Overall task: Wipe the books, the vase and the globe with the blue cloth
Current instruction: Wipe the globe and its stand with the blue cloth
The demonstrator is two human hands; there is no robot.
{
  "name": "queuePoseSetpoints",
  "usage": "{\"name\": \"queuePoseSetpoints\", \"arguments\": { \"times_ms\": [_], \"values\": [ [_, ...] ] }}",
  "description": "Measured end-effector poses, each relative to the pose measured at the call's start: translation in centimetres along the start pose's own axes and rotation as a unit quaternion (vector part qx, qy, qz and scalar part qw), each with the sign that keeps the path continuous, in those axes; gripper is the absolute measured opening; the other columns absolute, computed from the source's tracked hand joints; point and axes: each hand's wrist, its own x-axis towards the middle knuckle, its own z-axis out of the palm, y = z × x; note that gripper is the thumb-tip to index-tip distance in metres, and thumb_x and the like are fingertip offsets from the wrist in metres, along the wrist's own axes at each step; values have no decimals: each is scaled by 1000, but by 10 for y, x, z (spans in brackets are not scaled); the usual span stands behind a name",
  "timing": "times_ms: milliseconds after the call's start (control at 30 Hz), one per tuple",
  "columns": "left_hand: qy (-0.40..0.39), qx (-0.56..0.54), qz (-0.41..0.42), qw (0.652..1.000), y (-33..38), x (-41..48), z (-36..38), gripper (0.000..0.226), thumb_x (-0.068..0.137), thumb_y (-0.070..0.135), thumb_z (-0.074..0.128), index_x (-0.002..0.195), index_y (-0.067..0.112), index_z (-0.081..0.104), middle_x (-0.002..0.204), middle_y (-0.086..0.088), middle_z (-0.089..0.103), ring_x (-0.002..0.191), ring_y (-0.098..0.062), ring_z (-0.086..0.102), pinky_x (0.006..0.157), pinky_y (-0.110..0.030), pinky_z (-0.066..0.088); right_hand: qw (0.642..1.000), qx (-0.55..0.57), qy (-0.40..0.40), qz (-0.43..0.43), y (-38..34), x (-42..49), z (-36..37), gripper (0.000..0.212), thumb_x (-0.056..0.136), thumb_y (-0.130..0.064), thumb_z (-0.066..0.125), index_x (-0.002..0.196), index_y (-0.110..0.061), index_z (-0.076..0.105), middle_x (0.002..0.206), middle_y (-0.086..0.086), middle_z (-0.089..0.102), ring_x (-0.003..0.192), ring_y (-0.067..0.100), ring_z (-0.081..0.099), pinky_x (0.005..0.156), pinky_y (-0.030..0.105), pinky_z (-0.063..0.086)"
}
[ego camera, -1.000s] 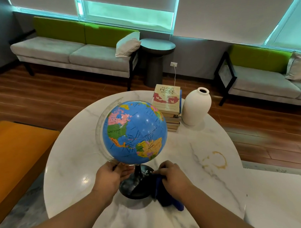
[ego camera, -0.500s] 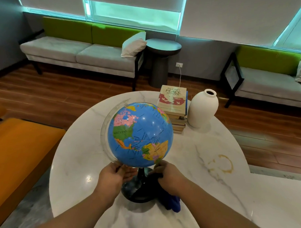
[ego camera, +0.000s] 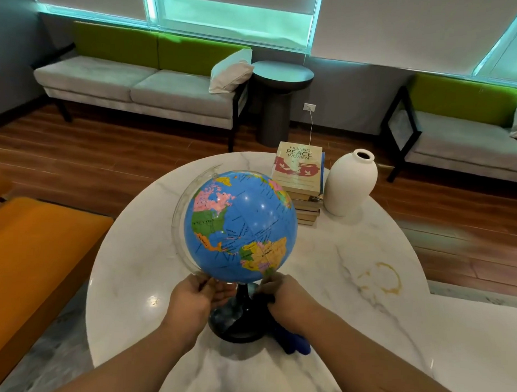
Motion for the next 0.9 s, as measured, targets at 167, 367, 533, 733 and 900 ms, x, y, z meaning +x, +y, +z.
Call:
{"name": "queuePoseSetpoints", "arguments": {
  "times_ms": [167,367,533,733,900],
  "values": [
    [-10,-1,2,1000,0,-2,-2,19,98,-2,44,105,-7,61,84,-19,73,80,-26,72,69,-26,60,998,40,8,44,0,-5,-13,35,80,-10,53,107,-23,72,114,-3,59,106,18,57,93,23,45],
    [-1,-7,-8,1000,0,1,-3,19,98,-1,44,105,-4,61,84,-17,74,81,-26,73,67,-25,59,998,55,12,6,-10,-7,-8,41,81,-7,53,119,-19,66,127,-2,60,117,18,53,99,20,37],
    [-26,12,3,1000,-2,-4,-1,21,99,-1,42,106,-1,61,85,-14,75,84,-25,73,73,-29,58,996,44,53,64,-3,-4,-10,39,84,-6,49,117,-17,66,123,4,61,115,24,55,90,22,39],
    [-16,4,-4,1000,0,-2,-2,18,98,0,44,106,-5,60,86,-17,74,82,-26,73,66,-23,58,1000,22,6,4,-6,-4,-1,44,81,-6,51,120,-20,66,130,2,58,118,23,54,100,23,40],
    [-31,-2,1,1000,2,-6,-1,19,98,-1,44,108,-4,60,88,-17,74,81,-24,73,64,-22,58,996,22,71,57,-3,0,-4,39,83,-9,50,117,-19,66,127,6,56,114,27,55,93,27,44]
  ]
}}
